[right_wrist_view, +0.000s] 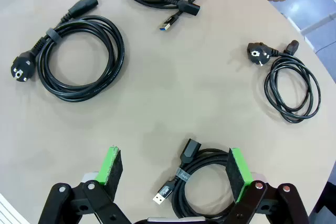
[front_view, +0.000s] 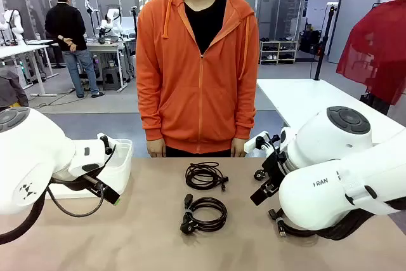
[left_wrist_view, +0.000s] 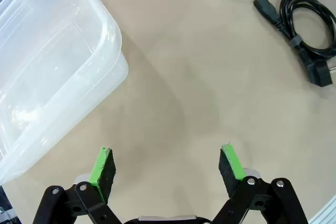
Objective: Organize and store the cables.
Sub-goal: Place the Power Cable into the Organizing box.
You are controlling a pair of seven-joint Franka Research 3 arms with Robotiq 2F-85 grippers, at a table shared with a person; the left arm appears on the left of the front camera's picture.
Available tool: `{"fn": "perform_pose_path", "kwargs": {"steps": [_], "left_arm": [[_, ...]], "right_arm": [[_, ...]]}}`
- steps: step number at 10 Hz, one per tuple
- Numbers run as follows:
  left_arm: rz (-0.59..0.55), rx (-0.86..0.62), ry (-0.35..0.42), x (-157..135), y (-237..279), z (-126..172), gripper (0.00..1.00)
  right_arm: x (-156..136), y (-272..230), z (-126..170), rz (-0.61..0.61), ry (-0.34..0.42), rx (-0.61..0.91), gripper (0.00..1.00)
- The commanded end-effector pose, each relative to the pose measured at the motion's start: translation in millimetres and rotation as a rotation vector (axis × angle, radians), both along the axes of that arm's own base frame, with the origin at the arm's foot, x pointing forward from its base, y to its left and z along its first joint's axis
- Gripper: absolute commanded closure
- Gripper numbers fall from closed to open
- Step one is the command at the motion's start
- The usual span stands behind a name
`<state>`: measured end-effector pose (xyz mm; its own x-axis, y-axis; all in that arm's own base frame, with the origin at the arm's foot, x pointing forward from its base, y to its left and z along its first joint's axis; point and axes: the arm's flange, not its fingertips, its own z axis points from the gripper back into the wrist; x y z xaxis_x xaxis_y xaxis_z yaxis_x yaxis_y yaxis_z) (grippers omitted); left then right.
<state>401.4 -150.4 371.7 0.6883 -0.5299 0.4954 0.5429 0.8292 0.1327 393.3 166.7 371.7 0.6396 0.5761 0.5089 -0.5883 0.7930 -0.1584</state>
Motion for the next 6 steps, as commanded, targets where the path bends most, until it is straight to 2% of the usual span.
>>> {"fn": "perform_pose_path", "kwargs": {"steps": [1, 6], "left_arm": [[-0.001, 0.0, 0.0, -0.1, -0.4, 0.0, 0.0], [-0.001, 0.0, 0.0, -0.1, -0.4, 0.0, 0.0]], "right_arm": [[0.0, 0.0, 0.0, 0.0, 0.0, 0.0, 0.0], [0.0, 0.0, 0.0, 0.0, 0.0, 0.0, 0.0]]}}
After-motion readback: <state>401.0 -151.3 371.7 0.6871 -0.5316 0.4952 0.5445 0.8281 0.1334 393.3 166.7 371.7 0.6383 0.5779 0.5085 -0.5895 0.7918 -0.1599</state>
